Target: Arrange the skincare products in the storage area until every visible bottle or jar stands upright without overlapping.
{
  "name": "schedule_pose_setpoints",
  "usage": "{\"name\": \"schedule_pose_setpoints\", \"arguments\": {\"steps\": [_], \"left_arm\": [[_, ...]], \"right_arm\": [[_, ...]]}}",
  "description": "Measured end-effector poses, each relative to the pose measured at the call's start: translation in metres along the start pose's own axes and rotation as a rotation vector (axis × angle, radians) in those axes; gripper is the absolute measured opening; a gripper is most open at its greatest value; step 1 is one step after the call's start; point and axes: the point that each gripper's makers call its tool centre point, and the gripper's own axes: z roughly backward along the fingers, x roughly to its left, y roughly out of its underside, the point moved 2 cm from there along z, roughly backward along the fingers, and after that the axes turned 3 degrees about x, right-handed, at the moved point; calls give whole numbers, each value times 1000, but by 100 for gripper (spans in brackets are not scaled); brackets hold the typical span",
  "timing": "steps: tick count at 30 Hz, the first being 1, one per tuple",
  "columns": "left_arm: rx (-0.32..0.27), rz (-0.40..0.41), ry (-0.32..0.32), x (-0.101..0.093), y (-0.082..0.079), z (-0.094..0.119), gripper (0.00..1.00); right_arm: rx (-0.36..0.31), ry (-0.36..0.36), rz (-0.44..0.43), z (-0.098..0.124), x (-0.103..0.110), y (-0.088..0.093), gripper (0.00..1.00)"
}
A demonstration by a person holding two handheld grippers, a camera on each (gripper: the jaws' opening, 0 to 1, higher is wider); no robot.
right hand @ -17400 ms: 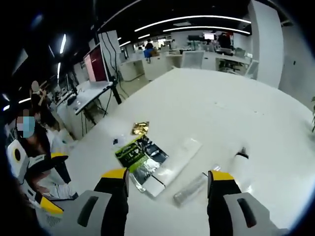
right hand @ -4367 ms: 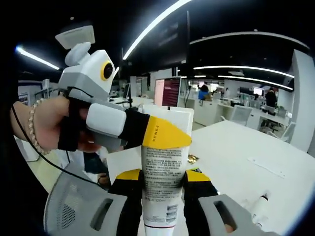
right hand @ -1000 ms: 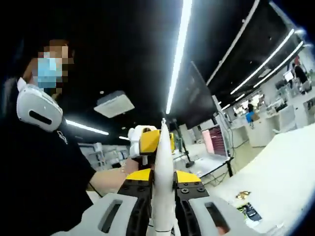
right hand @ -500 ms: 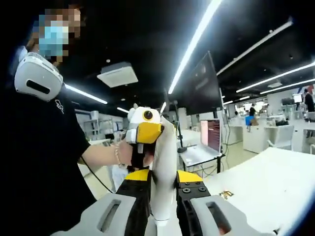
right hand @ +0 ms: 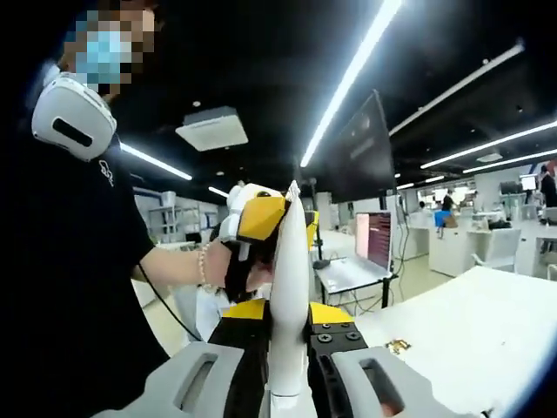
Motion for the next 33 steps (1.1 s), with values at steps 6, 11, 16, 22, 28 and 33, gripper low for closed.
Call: {"name": "schedule_pose_setpoints", "arguments": {"steps": [6,11,16,22,28,33], "left_arm": [[27,12,-114,14,19,13,19],[60,25,-223,38,36,35,34],[35,11,-329,55,45,60,51],[106,-8,-422,72,64,86,63],[184,-52,-475,83,79,94,76],[218,-65,-503,91,89,92,82]], "right_arm": [[49,70,-11,5,-16,23,5],[58,99,-34,10,-34,46,5],[81,118,-36,9,-44,65,4],[86,125,-37,7,-51,82,4],[93,138,-49,5,-61,95,5],[89,145,-50,4,-68,100,5]]}}
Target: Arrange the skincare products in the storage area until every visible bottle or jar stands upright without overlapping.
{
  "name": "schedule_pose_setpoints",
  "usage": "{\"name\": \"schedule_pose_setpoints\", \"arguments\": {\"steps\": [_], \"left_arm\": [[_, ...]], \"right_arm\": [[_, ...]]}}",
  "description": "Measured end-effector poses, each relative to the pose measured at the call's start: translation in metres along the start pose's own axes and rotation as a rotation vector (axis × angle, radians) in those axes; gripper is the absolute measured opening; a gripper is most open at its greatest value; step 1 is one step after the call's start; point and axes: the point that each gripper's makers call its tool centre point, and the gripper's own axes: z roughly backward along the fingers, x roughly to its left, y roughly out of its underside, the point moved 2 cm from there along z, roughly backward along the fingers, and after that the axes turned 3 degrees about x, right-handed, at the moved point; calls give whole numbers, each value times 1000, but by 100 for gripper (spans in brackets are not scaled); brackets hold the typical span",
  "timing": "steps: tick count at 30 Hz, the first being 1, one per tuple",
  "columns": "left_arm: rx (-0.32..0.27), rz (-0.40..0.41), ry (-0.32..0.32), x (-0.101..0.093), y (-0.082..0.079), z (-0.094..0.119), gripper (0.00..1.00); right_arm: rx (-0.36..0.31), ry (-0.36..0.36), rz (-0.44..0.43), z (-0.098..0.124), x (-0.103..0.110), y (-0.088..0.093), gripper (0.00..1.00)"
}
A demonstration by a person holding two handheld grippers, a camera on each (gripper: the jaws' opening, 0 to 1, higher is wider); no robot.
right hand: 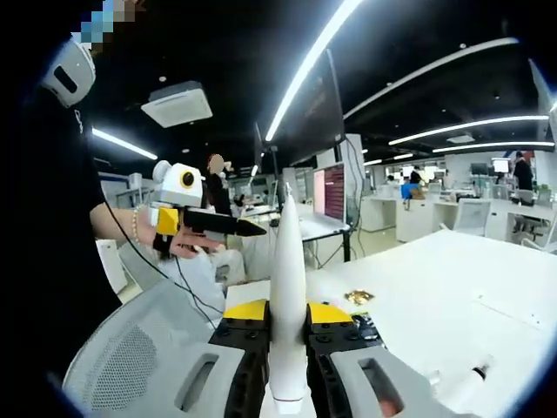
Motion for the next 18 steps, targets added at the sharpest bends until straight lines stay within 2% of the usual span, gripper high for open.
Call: {"name": "schedule_pose_setpoints", "arguments": {"steps": [5,12,15,18], "left_arm": [[40,-8,-11,1,14,-5,86],[63,32,-37,2,37,-5,91],[47,64,-14,-2,39,-5,96],[54,41,-34,-1,42,-6,99]], "right_arm": [[-4,1,-3,-2,-7,6,5],[3,-2,-7,-8,-22,24,5],[6,-5,-13,-11,-29,31,5],[10,-8,-12,-14,-34,38,5]]}}
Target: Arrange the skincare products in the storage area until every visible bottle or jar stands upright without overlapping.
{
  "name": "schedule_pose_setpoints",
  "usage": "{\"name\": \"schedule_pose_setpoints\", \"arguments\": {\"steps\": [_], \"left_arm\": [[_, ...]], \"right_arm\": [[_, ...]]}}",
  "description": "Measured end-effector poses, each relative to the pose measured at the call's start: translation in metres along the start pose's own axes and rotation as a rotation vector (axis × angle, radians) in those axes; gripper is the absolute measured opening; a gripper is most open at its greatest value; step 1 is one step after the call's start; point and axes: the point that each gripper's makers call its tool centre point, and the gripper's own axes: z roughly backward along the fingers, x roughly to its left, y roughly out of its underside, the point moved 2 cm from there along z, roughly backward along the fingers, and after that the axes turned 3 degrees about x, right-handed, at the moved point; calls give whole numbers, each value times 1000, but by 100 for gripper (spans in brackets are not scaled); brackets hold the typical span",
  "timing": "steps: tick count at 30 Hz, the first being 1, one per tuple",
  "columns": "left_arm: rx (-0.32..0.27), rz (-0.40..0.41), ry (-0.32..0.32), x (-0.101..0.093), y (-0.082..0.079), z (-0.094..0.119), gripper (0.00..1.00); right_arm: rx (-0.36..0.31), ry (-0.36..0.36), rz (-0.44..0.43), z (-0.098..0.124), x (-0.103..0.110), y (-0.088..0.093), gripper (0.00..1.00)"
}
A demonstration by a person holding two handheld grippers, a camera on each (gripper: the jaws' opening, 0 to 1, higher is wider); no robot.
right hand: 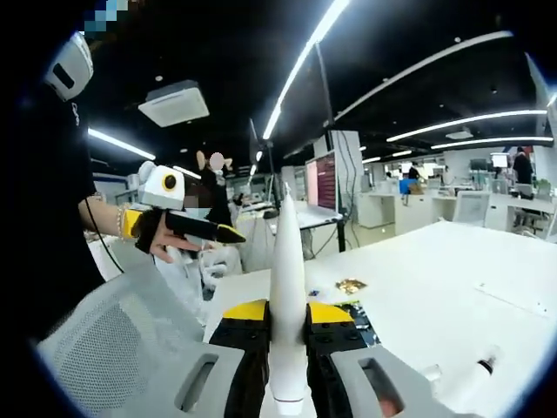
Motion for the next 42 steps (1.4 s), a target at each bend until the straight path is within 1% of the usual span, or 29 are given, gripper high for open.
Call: {"name": "schedule_pose_setpoints", "arguments": {"steps": [2,3,9,14,16,17,20,24,25,26,29,31,36,39,42], "left_arm": [[20,-14,-13,2,4,0,99],[39,-24,-20,3,9,0,99],[64,-8,-36,4,23,4,99],[78,0,-61,9,31,10,99],[84,1,-67,10,33,13,98],[86,1,-69,9,32,13,98],[98,1,-77,10,35,16,98],[105,9,-76,12,37,15,98],[107,8,-74,12,37,14,98],[109,7,-72,11,37,14,98],[115,3,-63,10,38,12,97],[110,12,-65,11,38,12,97],[100,23,-65,12,38,14,96],[95,30,-64,13,38,14,95],[93,33,-60,12,38,14,95]], "right_arm": [[1,-8,-2,-2,-3,4,5],[1,-10,-3,-3,-5,6,5],[3,-14,8,-11,-16,18,5],[-15,-10,19,-17,-26,23,5],[-10,-7,31,-21,-29,26,5],[-7,-5,36,-22,-30,28,5],[0,-4,47,-26,-32,33,5],[16,-8,58,-30,-30,38,5],[21,-9,60,-30,-29,40,5],[5,-16,52,-28,-28,40,5],[12,-17,49,-26,-30,41,6],[20,-20,55,-25,-30,41,6],[67,-80,113,-24,-22,43,8],[94,-94,133,-25,-22,42,8],[106,-105,133,-23,-23,43,9]]}}
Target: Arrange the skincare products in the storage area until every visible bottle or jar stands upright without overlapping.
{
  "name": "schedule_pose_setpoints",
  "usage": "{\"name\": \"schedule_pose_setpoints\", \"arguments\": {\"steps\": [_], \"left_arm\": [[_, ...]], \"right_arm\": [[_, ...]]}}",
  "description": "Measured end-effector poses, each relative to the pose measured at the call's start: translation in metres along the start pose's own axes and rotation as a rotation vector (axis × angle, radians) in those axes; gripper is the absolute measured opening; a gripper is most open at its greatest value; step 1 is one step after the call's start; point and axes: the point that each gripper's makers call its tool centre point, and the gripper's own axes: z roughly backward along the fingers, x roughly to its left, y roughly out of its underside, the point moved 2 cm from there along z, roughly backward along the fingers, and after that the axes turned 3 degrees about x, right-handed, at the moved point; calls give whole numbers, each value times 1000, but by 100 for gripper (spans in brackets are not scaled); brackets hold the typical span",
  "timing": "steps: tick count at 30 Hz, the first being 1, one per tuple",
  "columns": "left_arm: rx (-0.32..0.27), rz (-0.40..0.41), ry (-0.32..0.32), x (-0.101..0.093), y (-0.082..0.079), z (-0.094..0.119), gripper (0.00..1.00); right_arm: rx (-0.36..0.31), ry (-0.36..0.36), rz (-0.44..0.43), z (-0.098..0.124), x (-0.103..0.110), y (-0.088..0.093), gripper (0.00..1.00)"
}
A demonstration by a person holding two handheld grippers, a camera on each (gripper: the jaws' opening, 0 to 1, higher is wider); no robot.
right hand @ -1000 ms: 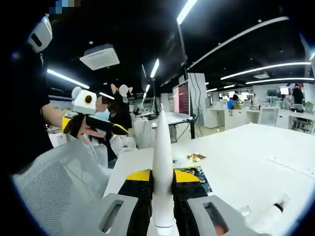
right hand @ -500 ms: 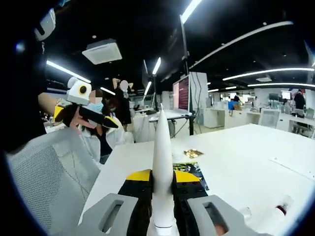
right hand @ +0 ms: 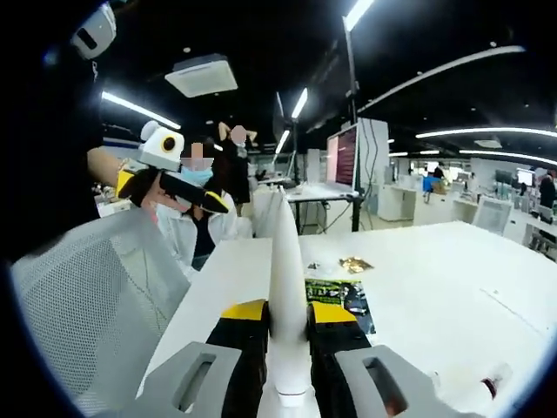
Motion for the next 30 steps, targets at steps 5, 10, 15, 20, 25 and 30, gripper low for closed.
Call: {"name": "schedule_pose_setpoints", "arguments": {"steps": [5,10,15,20,25,30], "left_arm": [[1,0,8,-1,1,0,94],[9,-4,16,-2,2,-1,94],[7,-3,22,-2,2,-1,94],[14,-6,26,-1,4,-1,94],[30,-12,27,-2,6,-3,95],[42,-33,18,-4,9,-4,94]], "right_arm": [[16,4,5,4,-1,2,9],[29,20,-2,8,-4,4,9],[26,29,-11,8,-4,1,11],[22,46,-34,12,-6,-5,19],[37,99,-85,20,-7,-2,27],[81,150,-127,32,-4,-1,33]]}}
